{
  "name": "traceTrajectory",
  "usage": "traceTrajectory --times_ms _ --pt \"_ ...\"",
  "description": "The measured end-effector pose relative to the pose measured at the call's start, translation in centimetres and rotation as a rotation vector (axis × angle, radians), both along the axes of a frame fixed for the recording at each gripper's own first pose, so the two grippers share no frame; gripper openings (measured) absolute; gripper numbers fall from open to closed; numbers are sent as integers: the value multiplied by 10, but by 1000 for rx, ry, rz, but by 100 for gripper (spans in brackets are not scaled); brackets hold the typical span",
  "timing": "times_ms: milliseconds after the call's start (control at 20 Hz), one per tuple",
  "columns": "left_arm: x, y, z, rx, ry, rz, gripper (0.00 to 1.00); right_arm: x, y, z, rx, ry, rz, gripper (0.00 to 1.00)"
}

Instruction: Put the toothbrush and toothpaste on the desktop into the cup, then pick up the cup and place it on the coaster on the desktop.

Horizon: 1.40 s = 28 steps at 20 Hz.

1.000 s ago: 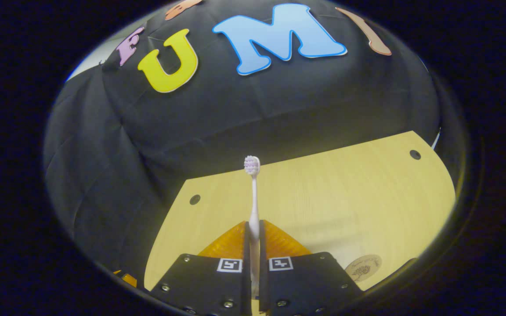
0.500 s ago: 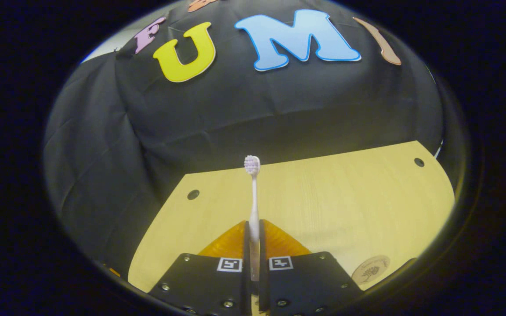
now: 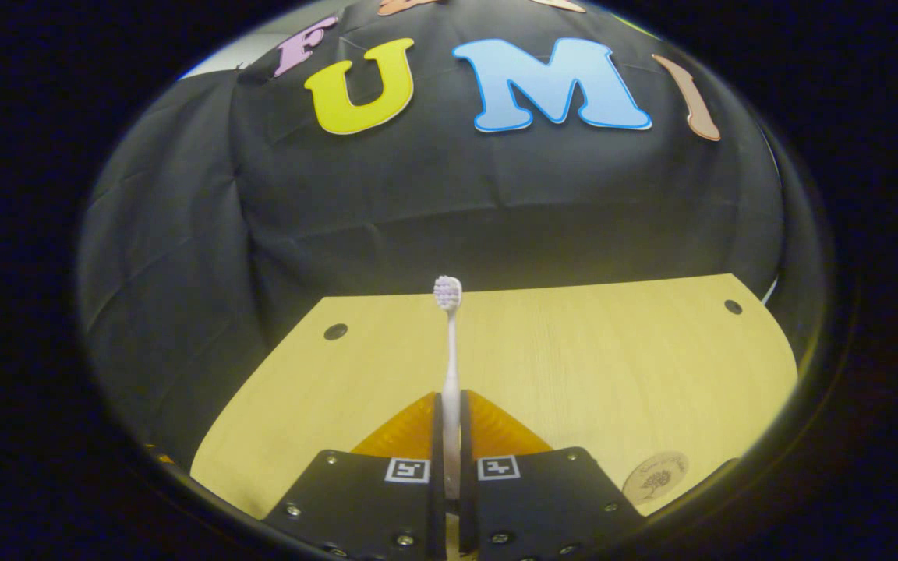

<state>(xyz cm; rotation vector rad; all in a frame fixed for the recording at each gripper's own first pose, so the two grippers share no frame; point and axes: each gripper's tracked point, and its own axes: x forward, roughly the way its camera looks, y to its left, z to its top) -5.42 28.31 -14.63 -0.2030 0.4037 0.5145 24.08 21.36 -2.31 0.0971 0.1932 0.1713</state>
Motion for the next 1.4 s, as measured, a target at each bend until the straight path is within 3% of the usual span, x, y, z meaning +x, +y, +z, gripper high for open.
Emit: traceTrajectory --times_ms 150,200,300,400,450,500,700,750,800,900,950,1000,1400 --pt "-5 3 -3 -9 6 11 43 -6 -2 -3 -15 -33 -16 7" --pt "-6 4 -5 -14 8 14 39 -9 -1 -4 -32 -47 -16 7" --pt "-9 5 -6 -19 14 17 43 -14 1 -7 -69 -71 -16 7" --pt "-12 4 -8 -16 17 16 39 -19 0 -8 -96 -93 -20 8" --pt "-12 3 -7 -15 17 14 43 -21 -1 -9 -103 -98 -21 8" --pt "-12 1 -8 -14 17 11 39 -22 -2 -11 -110 -101 -23 8" --pt "-8 -3 -8 -19 20 -4 39 -34 -7 -14 -144 -117 -27 11" --pt "-7 -6 -9 -22 20 -10 39 -41 -7 -16 -144 -115 -19 15" --pt "-8 -9 -12 -24 21 -18 39 -43 -8 -19 -148 -116 -23 41" --pt "-8 -18 -16 -22 21 -37 39 -49 -11 -18 -136 -123 -24 44" --pt "-7 -21 -15 -21 18 -50 39 -52 -11 -19 -131 -118 -27 55" --pt "-4 -25 -14 -20 14 -65 43 -56 -14 -19 -126 -117 -27 58" --pt "45 -67 8 39 -15 -251 39 -80 -47 11 -70 -164 -79 58"
